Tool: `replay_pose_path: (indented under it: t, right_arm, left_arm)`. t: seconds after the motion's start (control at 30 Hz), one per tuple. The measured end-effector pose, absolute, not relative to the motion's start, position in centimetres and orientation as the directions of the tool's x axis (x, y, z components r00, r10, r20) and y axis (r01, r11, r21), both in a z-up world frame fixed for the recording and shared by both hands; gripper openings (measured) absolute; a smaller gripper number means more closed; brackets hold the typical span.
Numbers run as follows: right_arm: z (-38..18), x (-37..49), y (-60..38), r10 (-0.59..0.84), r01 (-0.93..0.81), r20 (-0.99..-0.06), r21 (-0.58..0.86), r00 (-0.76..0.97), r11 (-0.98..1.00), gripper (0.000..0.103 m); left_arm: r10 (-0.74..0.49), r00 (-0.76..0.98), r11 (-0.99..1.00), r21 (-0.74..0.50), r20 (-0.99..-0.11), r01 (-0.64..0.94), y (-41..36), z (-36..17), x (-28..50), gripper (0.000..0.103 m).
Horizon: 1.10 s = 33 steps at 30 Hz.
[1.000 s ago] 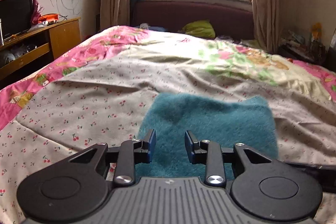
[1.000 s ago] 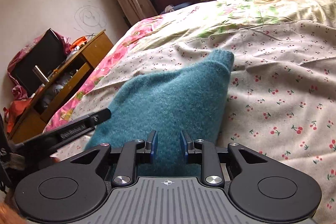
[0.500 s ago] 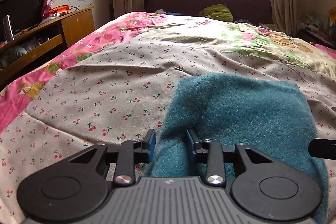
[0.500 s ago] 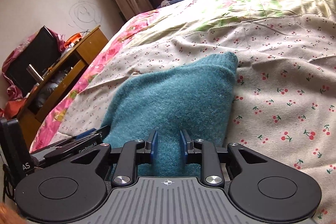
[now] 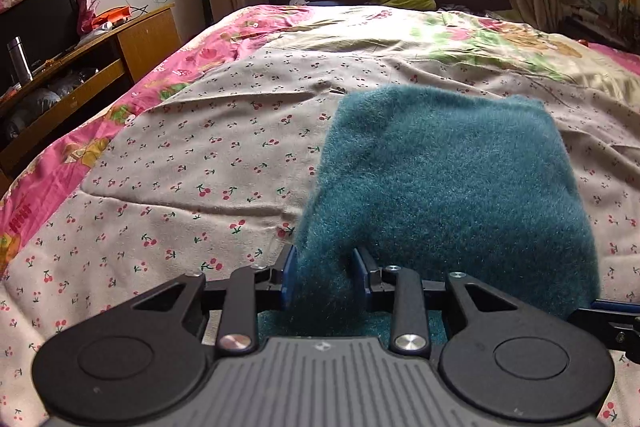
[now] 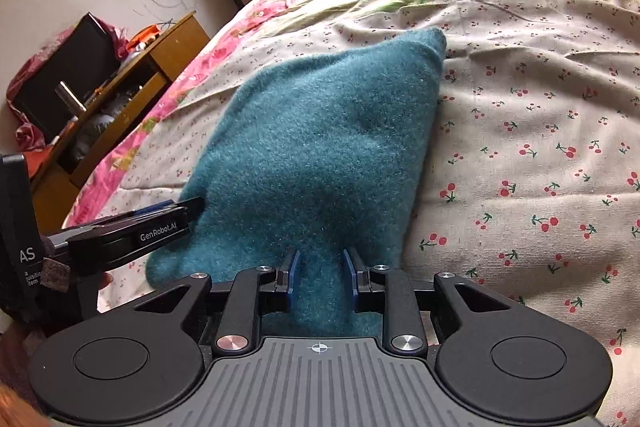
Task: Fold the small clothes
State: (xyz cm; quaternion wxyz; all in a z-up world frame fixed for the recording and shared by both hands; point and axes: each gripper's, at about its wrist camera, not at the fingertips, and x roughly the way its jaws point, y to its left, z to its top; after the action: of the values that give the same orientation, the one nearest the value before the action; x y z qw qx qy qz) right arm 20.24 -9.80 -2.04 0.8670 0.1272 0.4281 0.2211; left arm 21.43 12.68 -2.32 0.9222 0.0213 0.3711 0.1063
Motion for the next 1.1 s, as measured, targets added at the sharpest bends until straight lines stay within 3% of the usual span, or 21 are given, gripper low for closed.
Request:
replay_pose_path:
  t: [0.43,1.1]
  right_arm:
    - [-0.2,16.9,-10.2,0.501,-0.290,-0.666,0.411,0.552,0.865,0.025]
    - [-0.3,14.4,-11.3,0.494,-0.265,-0.673,0.421,0.550,0.868,0.025]
  left_arm:
    - [0.124,0.682,0.991,0.050,-0.721,-0.127,11.9,-1.2,17.0,0.043]
    - [0.123,0.624,0.992,0.083,-0.772,-0.093,11.0,-2.3,14.9,0.046]
